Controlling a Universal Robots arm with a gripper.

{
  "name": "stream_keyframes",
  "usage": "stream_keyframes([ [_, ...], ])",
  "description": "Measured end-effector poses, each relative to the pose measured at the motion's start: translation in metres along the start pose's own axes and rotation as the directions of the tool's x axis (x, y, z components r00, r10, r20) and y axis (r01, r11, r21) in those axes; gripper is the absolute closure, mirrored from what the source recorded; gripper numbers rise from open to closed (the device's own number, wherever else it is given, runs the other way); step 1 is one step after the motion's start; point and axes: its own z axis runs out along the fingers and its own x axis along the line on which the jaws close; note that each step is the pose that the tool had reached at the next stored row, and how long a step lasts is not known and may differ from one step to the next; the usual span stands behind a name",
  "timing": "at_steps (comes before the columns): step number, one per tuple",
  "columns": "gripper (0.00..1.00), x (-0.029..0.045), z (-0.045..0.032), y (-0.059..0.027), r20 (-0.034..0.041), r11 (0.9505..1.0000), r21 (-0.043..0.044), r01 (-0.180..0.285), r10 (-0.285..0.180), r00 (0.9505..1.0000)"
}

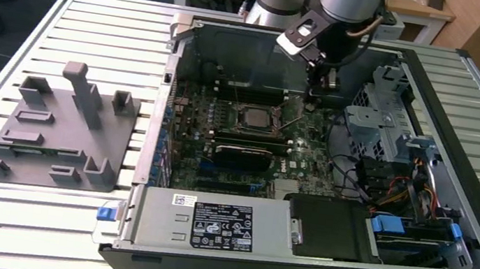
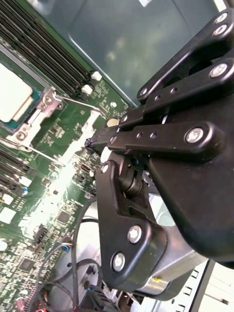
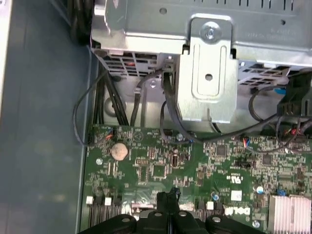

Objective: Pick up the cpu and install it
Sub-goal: 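Close the cpu cover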

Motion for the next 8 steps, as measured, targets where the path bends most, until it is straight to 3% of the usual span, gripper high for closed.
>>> stream_keyframes([
  [8,0.89,-0.0001,0.0072,0.0082,0.0,1.0,0.0002,0.0,0.0,1.0],
])
